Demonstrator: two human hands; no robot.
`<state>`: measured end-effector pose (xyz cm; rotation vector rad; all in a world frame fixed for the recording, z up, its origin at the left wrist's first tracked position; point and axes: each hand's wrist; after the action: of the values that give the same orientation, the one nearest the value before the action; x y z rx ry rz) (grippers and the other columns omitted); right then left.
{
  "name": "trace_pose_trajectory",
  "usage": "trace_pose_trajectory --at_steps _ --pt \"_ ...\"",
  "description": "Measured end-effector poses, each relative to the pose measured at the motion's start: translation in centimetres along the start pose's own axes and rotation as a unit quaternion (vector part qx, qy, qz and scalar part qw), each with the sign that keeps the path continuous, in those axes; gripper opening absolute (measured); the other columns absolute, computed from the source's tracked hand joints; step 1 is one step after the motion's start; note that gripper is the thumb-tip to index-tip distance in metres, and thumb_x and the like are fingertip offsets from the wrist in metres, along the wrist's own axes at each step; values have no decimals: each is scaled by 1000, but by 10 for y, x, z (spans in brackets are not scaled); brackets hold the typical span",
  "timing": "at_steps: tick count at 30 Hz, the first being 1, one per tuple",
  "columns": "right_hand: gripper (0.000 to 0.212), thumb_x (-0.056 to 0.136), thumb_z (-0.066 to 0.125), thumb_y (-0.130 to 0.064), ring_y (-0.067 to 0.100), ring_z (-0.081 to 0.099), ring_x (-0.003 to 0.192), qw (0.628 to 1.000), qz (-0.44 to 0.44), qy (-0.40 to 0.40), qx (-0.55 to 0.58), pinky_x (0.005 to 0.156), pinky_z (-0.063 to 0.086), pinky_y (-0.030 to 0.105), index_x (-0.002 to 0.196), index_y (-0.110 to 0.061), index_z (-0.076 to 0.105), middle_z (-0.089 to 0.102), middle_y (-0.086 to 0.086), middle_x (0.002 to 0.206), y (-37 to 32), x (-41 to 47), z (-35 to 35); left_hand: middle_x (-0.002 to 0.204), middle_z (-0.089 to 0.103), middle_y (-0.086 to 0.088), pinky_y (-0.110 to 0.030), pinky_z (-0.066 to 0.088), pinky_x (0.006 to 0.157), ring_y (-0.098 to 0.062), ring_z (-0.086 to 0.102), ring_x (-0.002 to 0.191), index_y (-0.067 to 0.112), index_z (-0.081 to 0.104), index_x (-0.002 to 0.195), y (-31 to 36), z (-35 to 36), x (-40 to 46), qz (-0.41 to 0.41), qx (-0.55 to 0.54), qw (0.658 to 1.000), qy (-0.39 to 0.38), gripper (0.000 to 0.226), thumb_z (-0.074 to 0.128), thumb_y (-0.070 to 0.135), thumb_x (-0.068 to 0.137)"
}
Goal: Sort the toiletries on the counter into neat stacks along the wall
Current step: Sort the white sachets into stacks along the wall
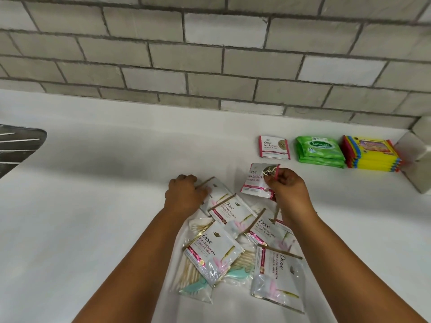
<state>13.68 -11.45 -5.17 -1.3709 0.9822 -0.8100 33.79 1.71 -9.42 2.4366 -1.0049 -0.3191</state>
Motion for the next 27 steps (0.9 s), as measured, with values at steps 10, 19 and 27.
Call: trace_pose_trajectory --at_steps 10,19,27 --pt "13 95 49 0 26 69 73 971 136 -115 161 58 59 39 94 -11 55 68 15 91 -12 -5 -32 120 62 -3 -37 49 91 -27 58 111 18 54 122 17 4 12 -32 10 997 -74 65 78 51 71" --pt "24 99 44 -12 30 72 89 922 226 -112 294 67 61 38 119 -6 57 71 18 109 -5 19 -53 92 65 -1 -25 48 62 -16 64 83 12 55 102 30 2 33 -51 -259 963 -45 38 79 22 75" --pt "24 89 61 -7 18 72 73 931 241 -60 266 57 58 25 113 -8 60 71 11 99 -6 79 -71 108 73 -11 -43 56 85 -29 71 98 12 64 115 71 9 68 -81 -439 884 -142 25 56 7 91"
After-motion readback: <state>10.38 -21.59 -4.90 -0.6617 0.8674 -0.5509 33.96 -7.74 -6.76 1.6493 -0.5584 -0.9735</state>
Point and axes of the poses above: each hand's wrist, its own x-axis towards the middle knuckle, its own z-axis out of the palm, y = z × x
